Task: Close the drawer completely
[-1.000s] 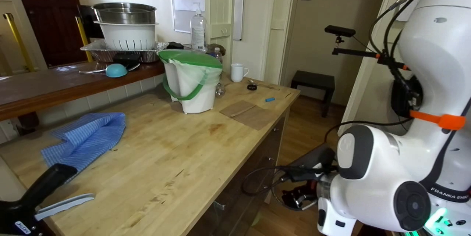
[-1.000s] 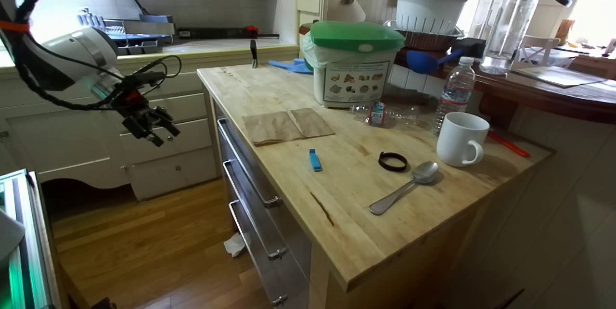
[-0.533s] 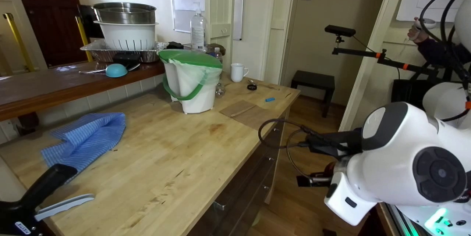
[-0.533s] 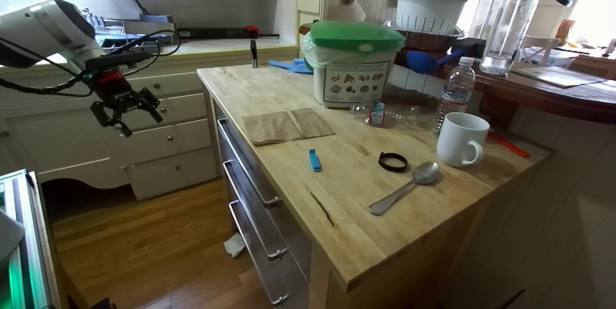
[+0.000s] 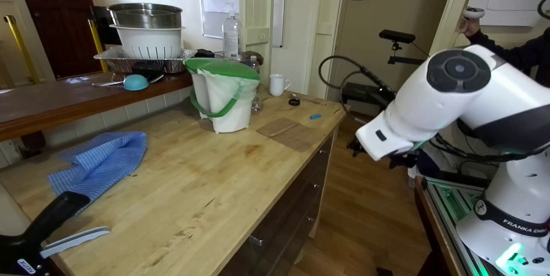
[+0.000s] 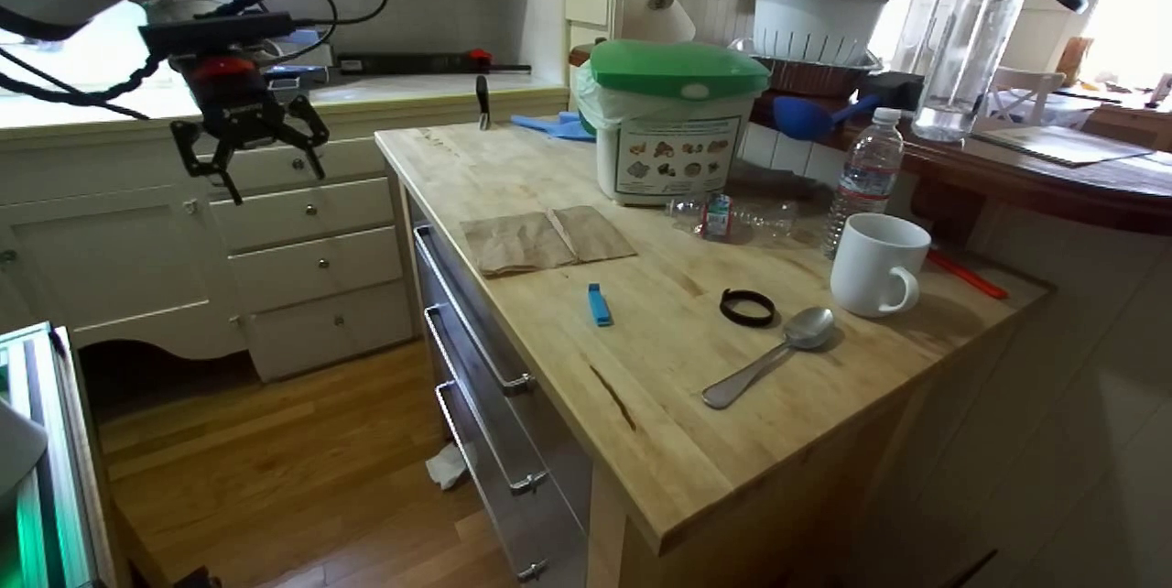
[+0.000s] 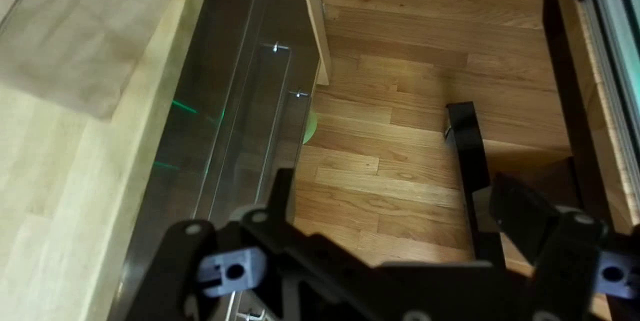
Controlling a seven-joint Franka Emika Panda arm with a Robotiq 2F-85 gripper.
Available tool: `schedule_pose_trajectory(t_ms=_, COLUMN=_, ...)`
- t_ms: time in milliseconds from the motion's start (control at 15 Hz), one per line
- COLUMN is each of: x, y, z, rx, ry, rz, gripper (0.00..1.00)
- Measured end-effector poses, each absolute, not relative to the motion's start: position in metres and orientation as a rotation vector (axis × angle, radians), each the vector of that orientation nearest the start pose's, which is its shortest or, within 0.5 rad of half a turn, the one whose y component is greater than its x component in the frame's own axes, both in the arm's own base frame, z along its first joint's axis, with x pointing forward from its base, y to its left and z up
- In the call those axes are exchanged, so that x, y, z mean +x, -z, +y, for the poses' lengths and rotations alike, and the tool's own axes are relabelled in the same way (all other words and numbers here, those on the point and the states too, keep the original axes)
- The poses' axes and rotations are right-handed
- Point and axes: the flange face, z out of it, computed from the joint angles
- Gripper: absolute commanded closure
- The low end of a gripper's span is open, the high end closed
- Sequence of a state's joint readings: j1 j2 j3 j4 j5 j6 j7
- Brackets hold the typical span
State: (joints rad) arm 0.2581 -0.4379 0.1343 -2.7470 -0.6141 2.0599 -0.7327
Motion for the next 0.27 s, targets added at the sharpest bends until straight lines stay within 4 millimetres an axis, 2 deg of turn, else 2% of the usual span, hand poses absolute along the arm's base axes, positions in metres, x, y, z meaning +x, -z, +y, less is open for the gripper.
schedule_pose_trajectory(t_ms=133, x=0.327, y=-0.371, z=0.078, rx=-2.786, ry=-0.631, rz=-2.227, gripper=0.00)
schedule_pose_trajectory(t_ms=267, x=0.321, y=-0.396, z=0.067, rx=-2.862, ry=-0.588, rz=-2.136, gripper=0.00)
